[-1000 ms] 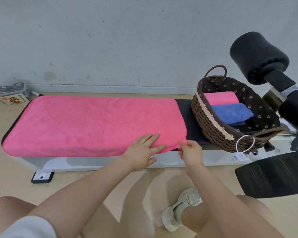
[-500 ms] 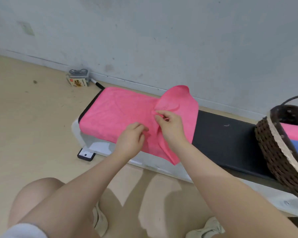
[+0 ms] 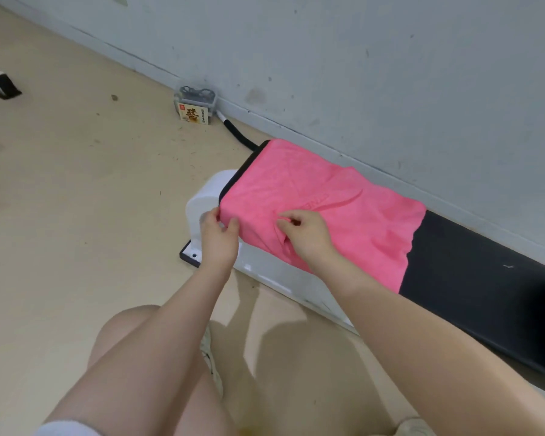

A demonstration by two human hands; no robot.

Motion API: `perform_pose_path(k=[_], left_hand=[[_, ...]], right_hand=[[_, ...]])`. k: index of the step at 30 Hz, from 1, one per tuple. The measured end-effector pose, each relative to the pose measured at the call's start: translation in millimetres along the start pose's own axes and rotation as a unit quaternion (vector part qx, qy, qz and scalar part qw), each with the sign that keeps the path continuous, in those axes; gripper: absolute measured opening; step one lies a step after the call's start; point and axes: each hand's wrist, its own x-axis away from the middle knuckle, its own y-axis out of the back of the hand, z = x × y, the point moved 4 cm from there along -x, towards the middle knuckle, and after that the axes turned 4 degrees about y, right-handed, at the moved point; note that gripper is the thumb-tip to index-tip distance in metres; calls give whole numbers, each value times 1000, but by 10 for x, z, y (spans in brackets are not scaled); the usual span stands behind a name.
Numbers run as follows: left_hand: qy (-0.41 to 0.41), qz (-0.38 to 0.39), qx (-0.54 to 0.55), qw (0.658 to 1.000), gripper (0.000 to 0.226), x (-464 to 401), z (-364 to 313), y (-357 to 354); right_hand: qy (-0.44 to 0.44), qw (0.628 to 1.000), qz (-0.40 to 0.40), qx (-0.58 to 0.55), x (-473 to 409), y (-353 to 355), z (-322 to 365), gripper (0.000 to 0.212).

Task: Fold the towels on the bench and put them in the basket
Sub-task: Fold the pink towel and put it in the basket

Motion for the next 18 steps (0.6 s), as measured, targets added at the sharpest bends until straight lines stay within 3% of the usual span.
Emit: perform_pose_path(k=[2,5,9,12,15,18], left_hand=[[46,-3,29,999,10,-72,37,25],[92,19,37,995,32,-167,139,29],[127,-7,108,986,19,-132,131,30],[57,-10,152,987,7,4,-94,9],[-35,79,137,987,9,164,-396,-67],[-46,138,126,981,15,211,-427,-181]], right_hand=[[-8,1000,8,-1,-3,-1,-37,24],[10,1000,21,15,24,-4,-55,28],[28,999,19,24,43,6,-74,27],[-3,999,-3,-46,43,33,-60,24],[18,995,-18,-97,80,72,113,19],[28,993,25,-114,146,30,241,21]])
